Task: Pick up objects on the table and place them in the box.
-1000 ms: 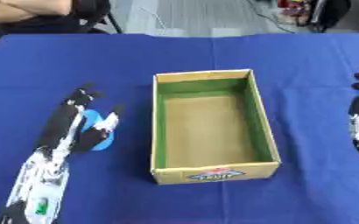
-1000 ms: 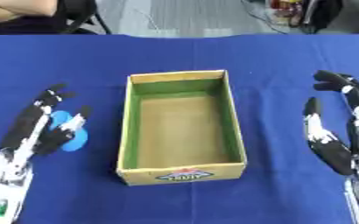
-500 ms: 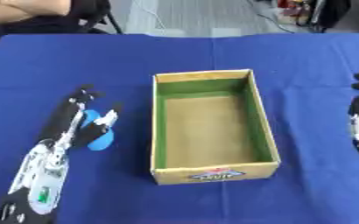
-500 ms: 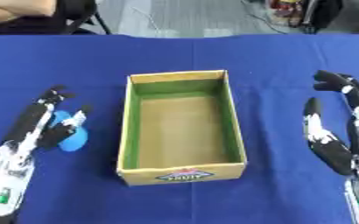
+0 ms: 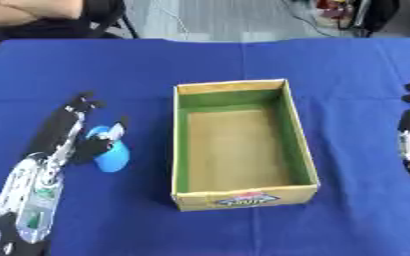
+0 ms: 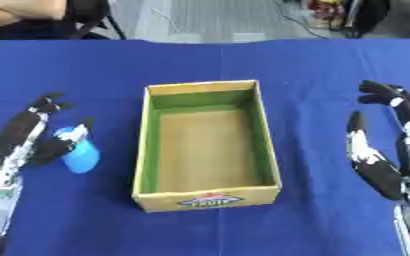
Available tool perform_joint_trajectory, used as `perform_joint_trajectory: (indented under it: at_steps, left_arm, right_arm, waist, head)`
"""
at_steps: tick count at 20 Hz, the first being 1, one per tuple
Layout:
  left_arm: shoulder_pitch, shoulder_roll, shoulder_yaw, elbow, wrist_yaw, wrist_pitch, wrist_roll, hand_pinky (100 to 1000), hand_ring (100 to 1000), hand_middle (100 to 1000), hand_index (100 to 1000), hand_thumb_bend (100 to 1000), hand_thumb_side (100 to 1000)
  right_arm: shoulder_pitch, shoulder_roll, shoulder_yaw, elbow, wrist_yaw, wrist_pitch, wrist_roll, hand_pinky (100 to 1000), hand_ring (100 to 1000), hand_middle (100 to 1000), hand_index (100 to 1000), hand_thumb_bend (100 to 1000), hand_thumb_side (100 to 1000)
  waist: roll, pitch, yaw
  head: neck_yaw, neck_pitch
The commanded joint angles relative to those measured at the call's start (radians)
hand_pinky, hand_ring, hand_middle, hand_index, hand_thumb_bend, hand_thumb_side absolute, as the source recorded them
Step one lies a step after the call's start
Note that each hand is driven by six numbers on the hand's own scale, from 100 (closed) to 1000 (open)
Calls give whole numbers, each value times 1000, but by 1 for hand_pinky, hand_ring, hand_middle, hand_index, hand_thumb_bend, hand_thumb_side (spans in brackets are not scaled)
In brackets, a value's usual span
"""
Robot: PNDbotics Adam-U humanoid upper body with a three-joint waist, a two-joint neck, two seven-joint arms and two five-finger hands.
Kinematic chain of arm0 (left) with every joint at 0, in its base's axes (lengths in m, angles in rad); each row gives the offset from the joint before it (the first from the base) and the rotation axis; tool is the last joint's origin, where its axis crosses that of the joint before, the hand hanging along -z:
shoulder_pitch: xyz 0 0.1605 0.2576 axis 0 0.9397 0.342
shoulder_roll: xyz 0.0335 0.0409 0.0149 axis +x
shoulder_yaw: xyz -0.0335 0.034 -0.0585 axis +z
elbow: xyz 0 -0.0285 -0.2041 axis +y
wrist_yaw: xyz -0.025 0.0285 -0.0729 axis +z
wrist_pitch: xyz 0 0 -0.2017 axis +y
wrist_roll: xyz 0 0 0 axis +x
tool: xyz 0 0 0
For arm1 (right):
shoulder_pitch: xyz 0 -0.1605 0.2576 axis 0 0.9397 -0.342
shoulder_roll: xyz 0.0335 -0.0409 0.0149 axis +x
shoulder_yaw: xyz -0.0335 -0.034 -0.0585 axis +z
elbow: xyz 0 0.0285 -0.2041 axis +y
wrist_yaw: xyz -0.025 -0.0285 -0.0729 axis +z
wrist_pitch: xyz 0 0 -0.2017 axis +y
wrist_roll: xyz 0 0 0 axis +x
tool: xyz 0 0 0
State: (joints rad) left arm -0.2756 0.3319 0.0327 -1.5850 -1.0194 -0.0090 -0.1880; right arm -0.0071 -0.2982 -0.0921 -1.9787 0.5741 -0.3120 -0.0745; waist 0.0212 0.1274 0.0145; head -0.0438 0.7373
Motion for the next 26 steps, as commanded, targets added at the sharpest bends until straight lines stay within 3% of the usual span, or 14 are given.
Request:
perform_joint_trajectory:
  at_steps: [1, 7, 26]
  left_arm:
    - [-1, 82, -16, -14, 20, -12, -19, 922, 1000, 977, 927, 423, 932]
    - [5, 116, -31, 13, 54, -26, -26, 908, 1000, 998, 927, 425, 948]
    - [-5, 85, -49, 51, 60, -33, -29, 921, 1000, 1000, 924, 404, 972]
  right_arm:
    - [-2, -18, -5, -21, -2, 1, 0, 825, 688, 730, 863, 118, 641]
    - [-1, -20, -6, -21, -1, 0, -1, 825, 688, 730, 863, 118, 641]
    - [-4, -19, -5, -21, -1, 0, 0, 825, 688, 730, 863, 121, 643]
  waist:
    - [2, -14, -3]
    - [3, -12, -5]
    - [1, -13, -7]
  head:
    - [-8, -18]
    - [-7, -18]
    - [-9, -23]
